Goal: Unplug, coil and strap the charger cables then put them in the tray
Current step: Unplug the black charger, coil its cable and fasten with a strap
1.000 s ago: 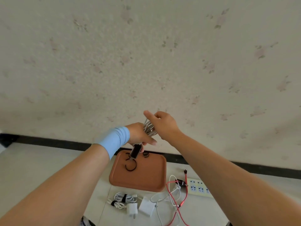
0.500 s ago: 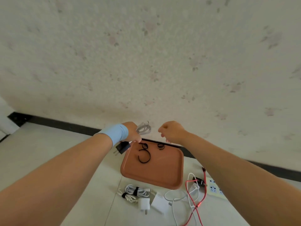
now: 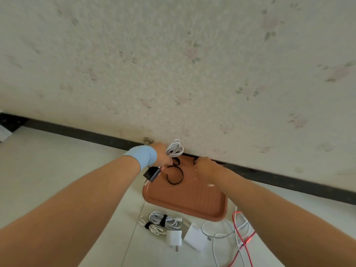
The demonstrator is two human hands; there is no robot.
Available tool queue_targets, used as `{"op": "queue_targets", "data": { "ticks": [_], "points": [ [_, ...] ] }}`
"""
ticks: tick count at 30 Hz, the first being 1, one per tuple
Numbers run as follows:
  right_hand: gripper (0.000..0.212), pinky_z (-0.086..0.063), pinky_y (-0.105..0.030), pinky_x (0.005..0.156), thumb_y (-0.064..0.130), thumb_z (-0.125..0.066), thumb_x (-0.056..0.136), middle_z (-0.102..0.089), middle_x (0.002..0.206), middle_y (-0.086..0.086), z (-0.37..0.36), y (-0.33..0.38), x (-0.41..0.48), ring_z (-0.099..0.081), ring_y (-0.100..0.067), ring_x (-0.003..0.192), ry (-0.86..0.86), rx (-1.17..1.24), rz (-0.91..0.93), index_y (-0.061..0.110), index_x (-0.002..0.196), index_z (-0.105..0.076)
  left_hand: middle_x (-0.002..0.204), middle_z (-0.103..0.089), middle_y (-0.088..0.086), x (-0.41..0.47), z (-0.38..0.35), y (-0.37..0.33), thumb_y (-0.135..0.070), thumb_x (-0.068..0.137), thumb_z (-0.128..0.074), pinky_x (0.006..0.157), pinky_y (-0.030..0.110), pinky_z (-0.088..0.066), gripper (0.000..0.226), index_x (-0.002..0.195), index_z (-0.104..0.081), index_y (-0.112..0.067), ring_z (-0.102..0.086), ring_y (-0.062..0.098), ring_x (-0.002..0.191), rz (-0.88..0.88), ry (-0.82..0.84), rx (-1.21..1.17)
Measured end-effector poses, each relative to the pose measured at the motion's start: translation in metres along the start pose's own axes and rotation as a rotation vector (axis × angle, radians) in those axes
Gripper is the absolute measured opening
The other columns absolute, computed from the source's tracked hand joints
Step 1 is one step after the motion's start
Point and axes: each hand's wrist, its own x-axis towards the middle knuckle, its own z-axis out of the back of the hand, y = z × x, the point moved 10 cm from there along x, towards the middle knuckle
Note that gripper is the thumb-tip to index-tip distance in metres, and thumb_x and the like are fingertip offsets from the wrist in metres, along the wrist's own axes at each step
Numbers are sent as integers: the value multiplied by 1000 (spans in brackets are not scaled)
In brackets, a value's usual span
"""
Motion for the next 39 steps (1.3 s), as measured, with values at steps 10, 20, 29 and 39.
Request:
{"op": "queue_targets", "data": {
  "ticks": [10, 20, 29, 39],
  "points": [
    [12, -48, -14, 63, 14, -69, 92, -69, 76, 7, 57, -3, -35, -61, -2, 68, -172, 906, -3, 17, 85, -78, 80, -68, -1, -13, 23, -27, -25, 92, -62, 75, 30, -52, 12, 92, -71, -17, -62, 18, 71, -60, -107, -220],
    [29, -56, -32, 66, -17, -63, 87, -69, 78, -12, 160, -10, -159, -71, -21, 68, -205, 1547, 221, 10, 93, -54, 86, -63, 6, -109, 82, -84, -33, 90, -66, 55, 24, -47, 28, 106, -62, -9, -61, 15, 60, -111, -146, -404],
    [30, -60, -33, 73, -2, -77, 84, -77, 96, -18, 211, -14, -287, -75, -24, 78, -356, 1422, 186, 6, 109, -62, 85, -66, 12, -214, 95, -106, -21, 85, -73, 59, 34, -58, 33, 107, -65, 2, -65, 29, 57, -211, -123, -733],
    [32, -58, -33, 74, 1, -68, 92, -77, 104, -12, 214, -36, -399, -73, -21, 78, -413, 1706, 183, 4, 123, -59, 70, -57, 2, -308, 82, -168, -20, 95, -60, 59, 34, -53, 13, 92, -61, -7, -54, 22, 53, -533, 102, -1107]
  ]
}}
